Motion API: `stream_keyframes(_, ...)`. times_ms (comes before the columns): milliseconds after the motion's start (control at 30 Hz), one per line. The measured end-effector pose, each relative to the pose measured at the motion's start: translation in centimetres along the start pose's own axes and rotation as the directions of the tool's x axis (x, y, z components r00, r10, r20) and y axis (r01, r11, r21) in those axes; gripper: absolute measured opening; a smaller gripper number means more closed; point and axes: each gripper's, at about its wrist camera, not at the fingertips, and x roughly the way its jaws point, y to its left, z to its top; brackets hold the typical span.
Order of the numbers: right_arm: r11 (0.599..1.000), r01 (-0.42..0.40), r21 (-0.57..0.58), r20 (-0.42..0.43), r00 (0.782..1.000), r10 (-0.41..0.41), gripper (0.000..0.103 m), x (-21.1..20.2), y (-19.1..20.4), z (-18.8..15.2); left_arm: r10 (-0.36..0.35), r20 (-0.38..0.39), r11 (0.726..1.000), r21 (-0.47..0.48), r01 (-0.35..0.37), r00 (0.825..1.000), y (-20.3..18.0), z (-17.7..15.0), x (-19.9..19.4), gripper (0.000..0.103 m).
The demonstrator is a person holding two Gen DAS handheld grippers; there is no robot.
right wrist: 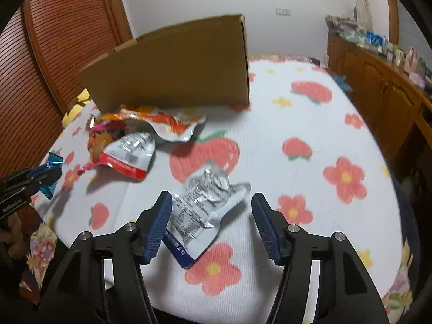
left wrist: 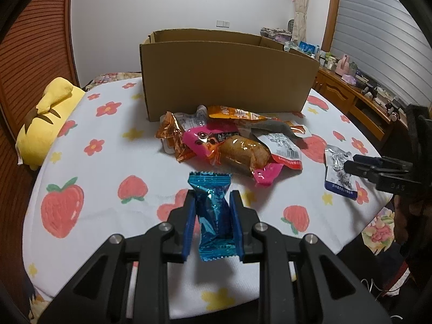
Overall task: Organize snacks
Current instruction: 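Lower the right tool onto the silver sealed packet and close on it, then lift the silver packet with the right tool while the left tool holds the blue candy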
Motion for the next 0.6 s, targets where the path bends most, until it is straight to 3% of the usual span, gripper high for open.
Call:
stream_keyframes(267, 0.999, -0.029, 0.029, -0.021, 0.999, 0.030, 0.088, 2.3, 0.2, 1.2, -0.004, -0.001, 1.000, -0.001, 0.004, 1.000, -0.1, -0.2, 0.1, 0.022)
stream_keyframes(500, 0.986, 0.104, -0.131, 0.001, 0.995, -0.105, 0.089, 3.9, 3.0, 0.8, -0.006, -0.007, 1.000, -0.007, 0.006, 1.000, 0.1, -0.6, 0.1, 0.023)
stream_keyframes(600, 0.985, 0.106, -0.137, 0.037, 0.994, -0.102, 0.090, 3.5, 3.0, -0.1, -0.007, -0.013, 1.000, -0.009, 0.007, 1.000, 0.2, -0.8, 0.3, 0.023)
